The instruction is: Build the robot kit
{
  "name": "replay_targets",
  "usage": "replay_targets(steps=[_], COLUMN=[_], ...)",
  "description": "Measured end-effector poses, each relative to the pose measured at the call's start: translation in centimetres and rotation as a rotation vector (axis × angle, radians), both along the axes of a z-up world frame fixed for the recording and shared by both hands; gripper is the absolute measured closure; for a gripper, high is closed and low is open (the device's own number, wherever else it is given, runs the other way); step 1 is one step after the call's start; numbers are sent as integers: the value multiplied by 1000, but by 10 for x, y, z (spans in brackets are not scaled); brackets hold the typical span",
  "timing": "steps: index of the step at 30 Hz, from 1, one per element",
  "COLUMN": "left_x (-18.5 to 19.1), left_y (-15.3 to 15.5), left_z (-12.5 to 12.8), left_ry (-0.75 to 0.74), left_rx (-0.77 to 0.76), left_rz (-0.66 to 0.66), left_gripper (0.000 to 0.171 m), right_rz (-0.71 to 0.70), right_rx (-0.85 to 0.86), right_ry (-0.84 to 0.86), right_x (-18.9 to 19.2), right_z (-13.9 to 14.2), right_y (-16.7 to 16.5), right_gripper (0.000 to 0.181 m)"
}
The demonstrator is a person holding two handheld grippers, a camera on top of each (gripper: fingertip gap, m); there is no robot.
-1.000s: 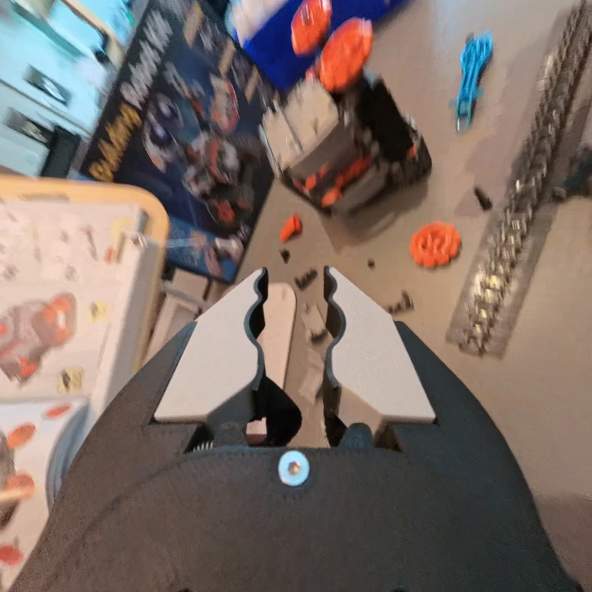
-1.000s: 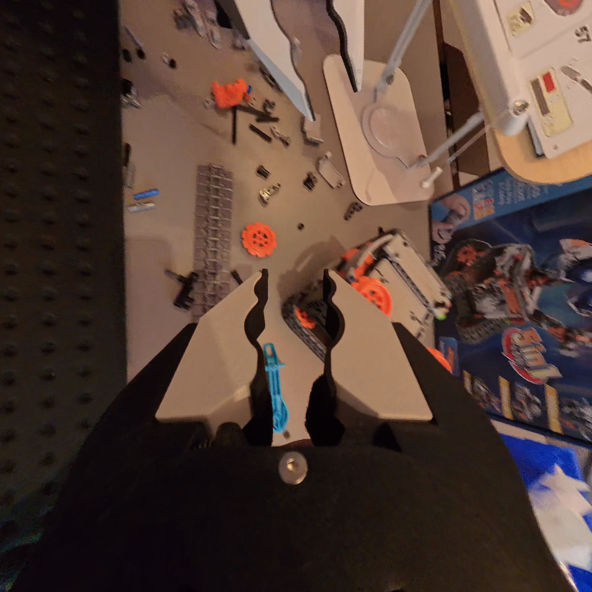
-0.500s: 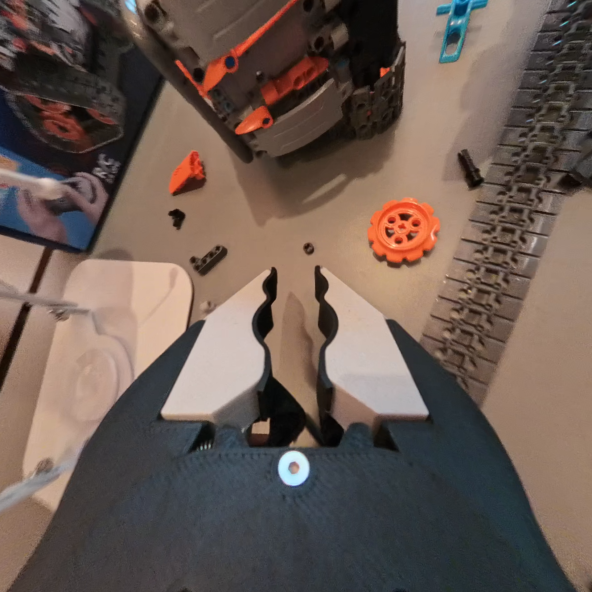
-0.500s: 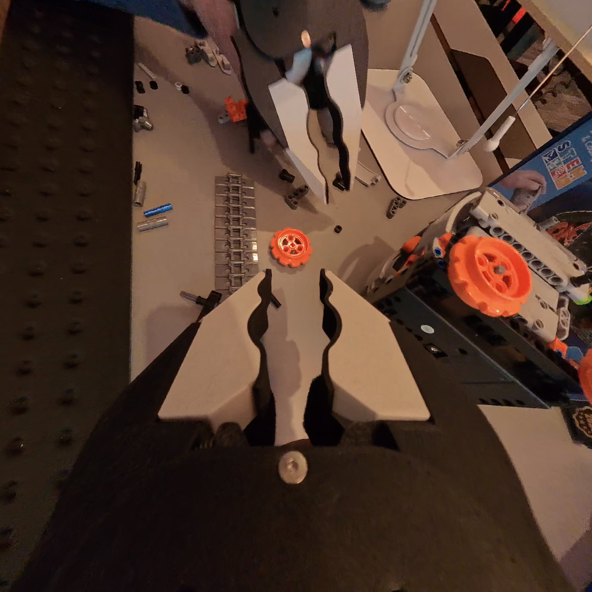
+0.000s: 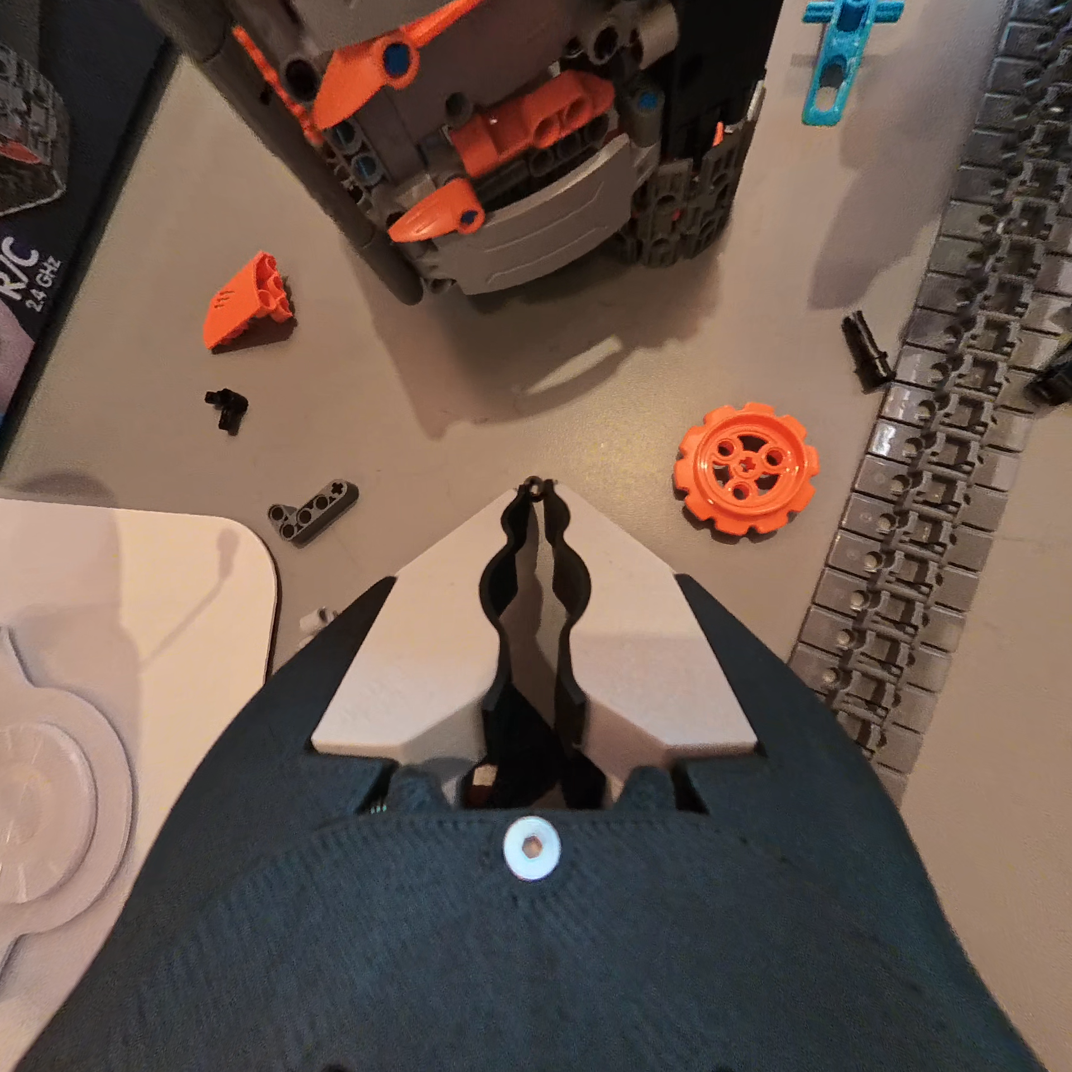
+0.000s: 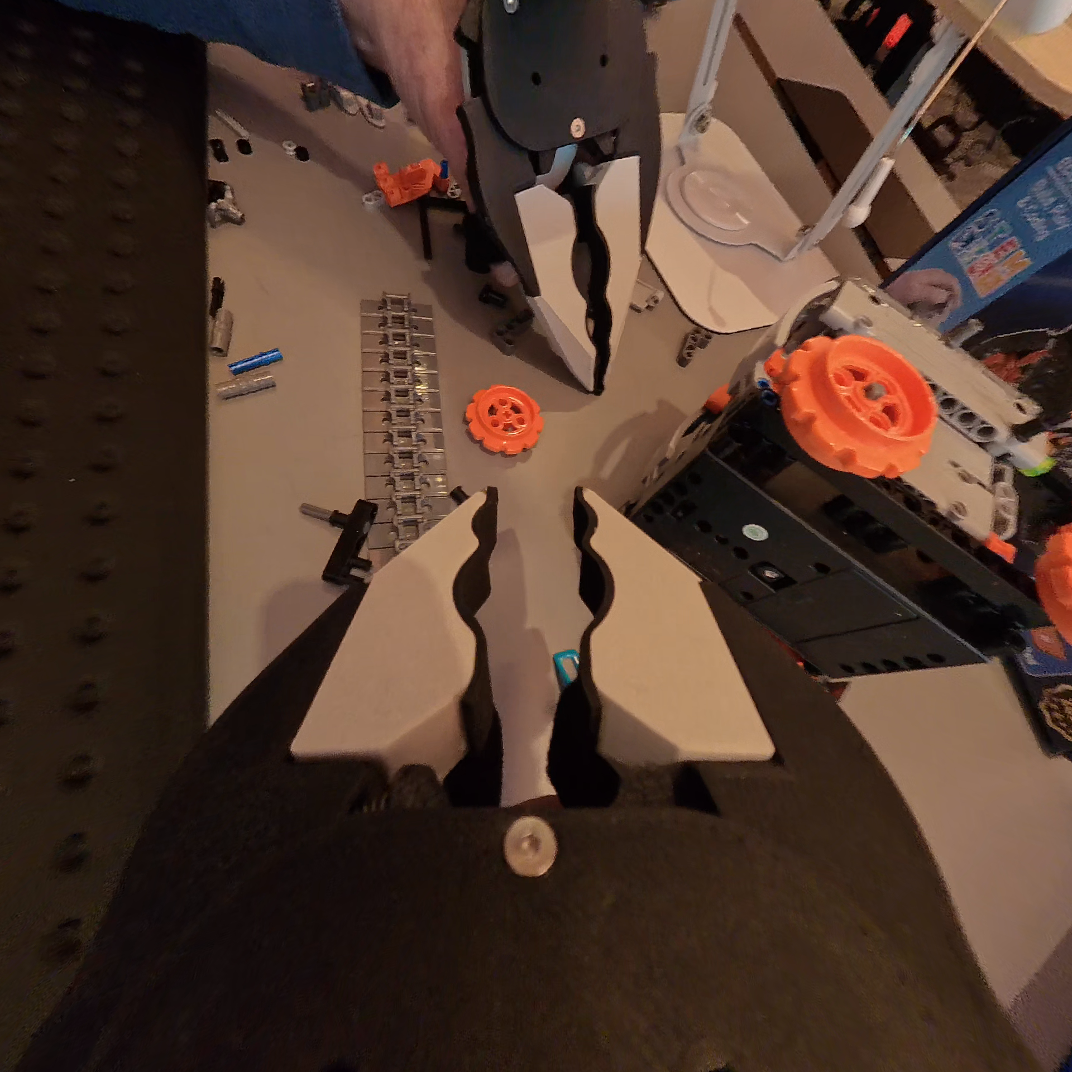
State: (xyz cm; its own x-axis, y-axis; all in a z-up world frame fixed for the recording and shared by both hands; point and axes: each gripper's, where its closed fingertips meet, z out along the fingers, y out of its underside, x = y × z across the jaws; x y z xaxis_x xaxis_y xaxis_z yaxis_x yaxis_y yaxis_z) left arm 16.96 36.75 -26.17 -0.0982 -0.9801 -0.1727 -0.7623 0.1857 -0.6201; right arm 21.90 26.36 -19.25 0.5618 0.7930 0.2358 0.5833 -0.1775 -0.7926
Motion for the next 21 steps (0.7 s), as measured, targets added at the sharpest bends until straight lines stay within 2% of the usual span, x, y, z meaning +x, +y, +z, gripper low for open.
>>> replay_targets(steps=[2,6,8,11,15,19,21], left_x=[1,14,13,9,4,1,-1], left_y=[1,-21,-32,-38,-37,-21,-6], left_z=[7,47,52,43,35,36,36], left_ry=[-49,-258,-270,-238,-213,-217,-209], left_rx=[-17,-208,-268,-200,-174,-122,-67], left_rz=[29,67,59,43,53,94,134], left_gripper=[171,171,171,171,171,171,166], right_rz=[-25,-85,-94,-100,-105,-129,-143], right_rx=[43,196,244,261,257,279,297], right_ry=[13,32,7,-44,-14,3,9], right_x=[2,4,2,5,13,23,27], right_z=[7,29,30,23,24,28,31], right_y=[3,10,10,10,8,8,8], right_gripper=[157,153,154,154,155,155,156])
